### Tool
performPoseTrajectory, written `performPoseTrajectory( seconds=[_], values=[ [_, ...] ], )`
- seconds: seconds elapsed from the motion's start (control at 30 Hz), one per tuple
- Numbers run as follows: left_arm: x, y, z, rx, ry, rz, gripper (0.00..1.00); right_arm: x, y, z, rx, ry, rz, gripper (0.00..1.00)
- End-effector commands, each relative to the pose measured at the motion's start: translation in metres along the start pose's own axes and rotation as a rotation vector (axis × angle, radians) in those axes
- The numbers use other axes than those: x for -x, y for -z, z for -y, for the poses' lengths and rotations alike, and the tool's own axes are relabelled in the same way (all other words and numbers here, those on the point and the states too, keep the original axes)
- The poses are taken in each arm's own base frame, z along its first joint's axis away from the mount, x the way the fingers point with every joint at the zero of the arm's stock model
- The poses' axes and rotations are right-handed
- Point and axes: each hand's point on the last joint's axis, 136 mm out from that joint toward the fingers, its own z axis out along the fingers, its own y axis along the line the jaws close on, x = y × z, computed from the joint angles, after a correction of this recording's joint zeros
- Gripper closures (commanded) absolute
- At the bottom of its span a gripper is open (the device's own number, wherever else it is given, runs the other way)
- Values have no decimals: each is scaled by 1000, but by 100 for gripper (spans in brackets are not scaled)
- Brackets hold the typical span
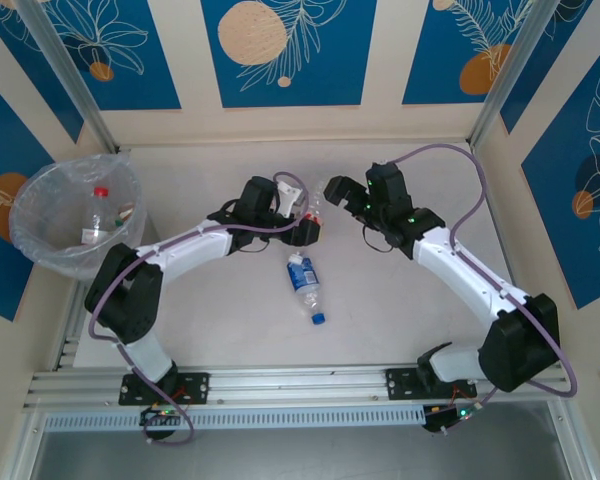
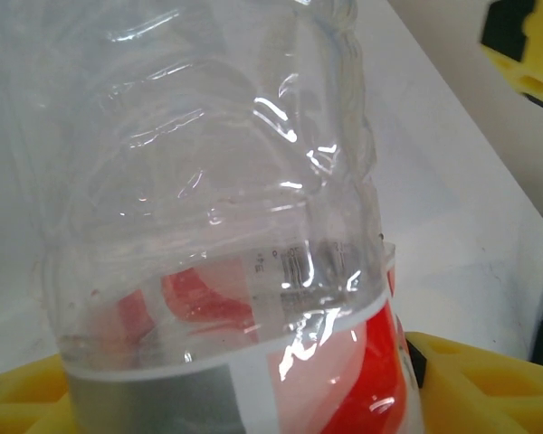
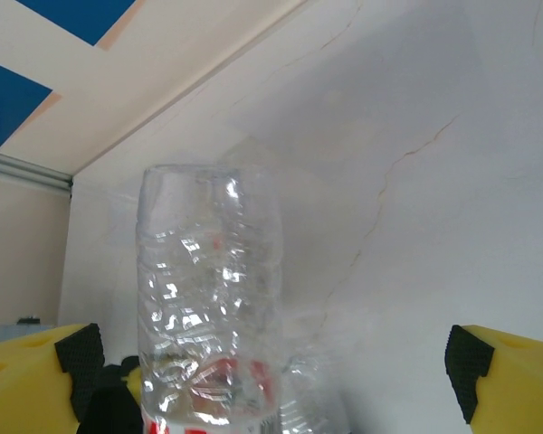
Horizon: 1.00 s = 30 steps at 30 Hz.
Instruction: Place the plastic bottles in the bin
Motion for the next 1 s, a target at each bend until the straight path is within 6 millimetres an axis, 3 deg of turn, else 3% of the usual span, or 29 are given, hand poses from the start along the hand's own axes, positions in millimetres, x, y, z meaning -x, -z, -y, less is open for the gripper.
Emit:
performPoseTrajectory(
  seconds=[0.0,0.17,0.5,0.77,0.97],
  values=[
    [24,27,3,52,-24,86,34,1,15,11,-23,35,30,0],
    [39,51,-1,116,-20,136,34,2,21,13,-13,44,48,0],
    [63,98,-8,209,-20,189,35,3,15,7,21,58,47,0],
    [75,153,-5,285,-15,238,37,2,7,-10,94,68,15,0],
    [83,203,-14,359,10,301,36,1,-3,-15,109,64,-2,1]
  ],
)
